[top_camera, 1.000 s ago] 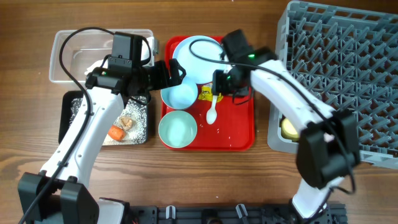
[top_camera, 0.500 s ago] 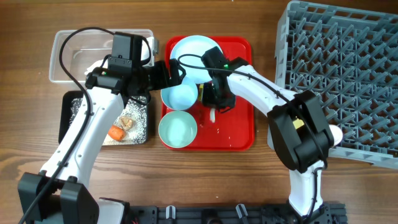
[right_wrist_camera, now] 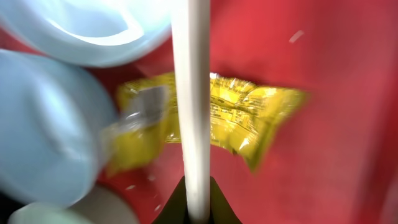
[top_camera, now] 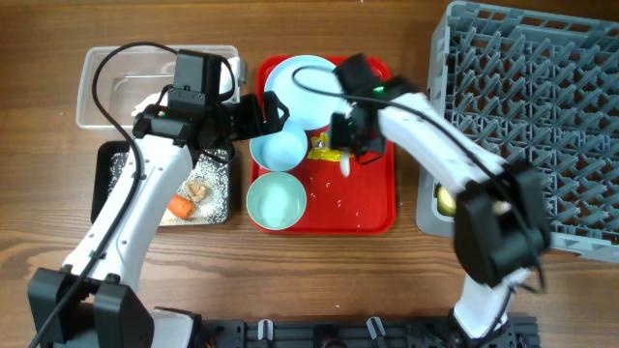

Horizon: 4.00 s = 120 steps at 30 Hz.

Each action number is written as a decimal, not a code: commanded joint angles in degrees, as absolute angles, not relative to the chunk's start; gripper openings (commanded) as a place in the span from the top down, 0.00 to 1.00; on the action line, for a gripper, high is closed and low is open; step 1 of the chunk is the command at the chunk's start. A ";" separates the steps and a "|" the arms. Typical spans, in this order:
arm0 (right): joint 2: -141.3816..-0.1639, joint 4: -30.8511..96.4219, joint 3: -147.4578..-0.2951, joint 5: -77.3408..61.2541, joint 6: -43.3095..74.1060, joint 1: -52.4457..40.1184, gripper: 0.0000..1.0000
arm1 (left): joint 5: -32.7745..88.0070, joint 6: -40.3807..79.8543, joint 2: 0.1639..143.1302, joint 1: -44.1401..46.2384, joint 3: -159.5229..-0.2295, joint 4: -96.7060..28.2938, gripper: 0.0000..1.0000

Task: Sort waste into correct bins and load items into the dishwasher rack
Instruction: 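Carry the white spoon with the right gripper and drop it in the rack, then grasp the yellow snack wrapper with the left gripper and drop it in the clear bin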

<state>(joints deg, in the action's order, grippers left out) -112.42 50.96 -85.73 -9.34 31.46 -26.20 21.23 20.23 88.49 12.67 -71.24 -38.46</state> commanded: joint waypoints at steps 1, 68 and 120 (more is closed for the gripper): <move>-100.99 51.68 -86.41 -8.54 28.14 -24.01 0.96 | 20.93 19.73 88.20 12.86 -71.26 -38.41 0.00; -90.30 55.61 -71.31 -8.08 41.15 39.77 0.00 | 20.93 19.73 88.20 12.86 -71.26 -38.41 0.00; -65.69 53.10 -73.56 1.48 25.63 9.41 0.00 | -11.68 21.89 107.70 44.97 -71.26 -20.21 0.04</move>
<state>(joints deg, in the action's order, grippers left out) -65.71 52.64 -73.12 0.32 26.68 9.17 -1.65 21.32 103.13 42.94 -71.22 -20.97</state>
